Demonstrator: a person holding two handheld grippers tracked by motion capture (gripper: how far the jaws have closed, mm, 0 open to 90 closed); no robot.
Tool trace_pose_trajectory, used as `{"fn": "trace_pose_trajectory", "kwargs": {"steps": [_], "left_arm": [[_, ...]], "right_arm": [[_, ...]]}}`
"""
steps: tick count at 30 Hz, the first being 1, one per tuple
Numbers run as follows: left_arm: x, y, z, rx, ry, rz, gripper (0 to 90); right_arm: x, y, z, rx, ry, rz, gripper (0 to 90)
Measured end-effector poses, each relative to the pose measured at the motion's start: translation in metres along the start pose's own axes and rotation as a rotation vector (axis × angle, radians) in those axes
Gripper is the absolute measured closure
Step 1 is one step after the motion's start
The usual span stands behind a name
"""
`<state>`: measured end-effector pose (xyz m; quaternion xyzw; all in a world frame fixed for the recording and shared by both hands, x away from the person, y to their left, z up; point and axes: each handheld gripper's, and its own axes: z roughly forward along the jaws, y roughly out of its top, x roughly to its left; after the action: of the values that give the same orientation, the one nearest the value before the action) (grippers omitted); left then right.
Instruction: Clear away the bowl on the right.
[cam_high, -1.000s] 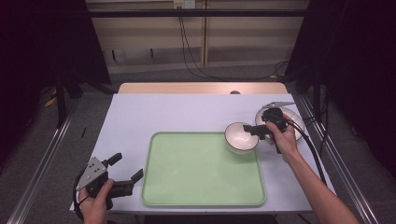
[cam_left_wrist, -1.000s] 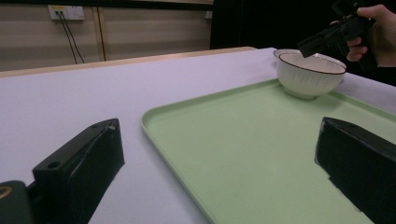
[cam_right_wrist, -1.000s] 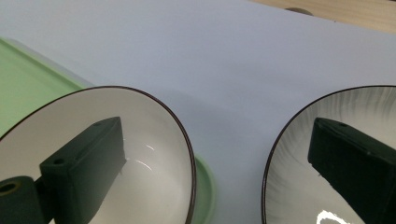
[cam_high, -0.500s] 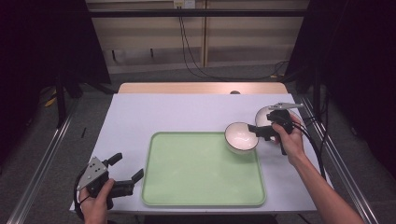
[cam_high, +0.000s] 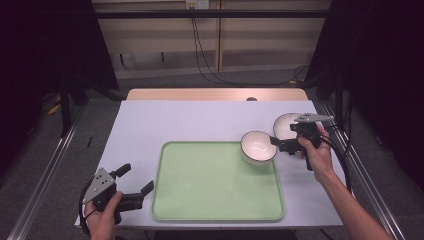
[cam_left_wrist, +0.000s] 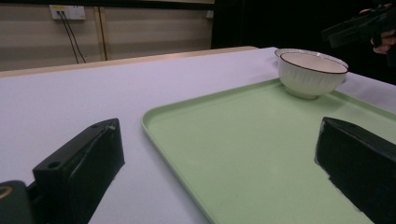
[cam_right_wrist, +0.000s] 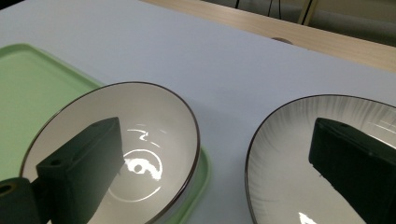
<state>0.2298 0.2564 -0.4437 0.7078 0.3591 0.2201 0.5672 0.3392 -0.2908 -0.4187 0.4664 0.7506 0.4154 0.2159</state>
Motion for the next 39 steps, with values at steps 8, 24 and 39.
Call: {"fn": "trace_pose_trajectory", "kwargs": {"steps": [8,24,39], "left_arm": [[0.0,0.0,0.0,0.002,0.008,0.0,1.3],[0.0,0.0,-0.002,-0.006,0.013,-0.006,1.4],[-0.001,-0.001,-0.001,-0.018,0.03,-0.02,1.5]], "right_arm": [[-0.001,-0.014,-0.018,-0.019,0.02,0.022,3.1],[0.016,-0.034,-0.058,-0.059,0.028,0.011,3.1],[0.033,-0.065,-0.086,-0.126,0.026,0.055,3.5]]}}
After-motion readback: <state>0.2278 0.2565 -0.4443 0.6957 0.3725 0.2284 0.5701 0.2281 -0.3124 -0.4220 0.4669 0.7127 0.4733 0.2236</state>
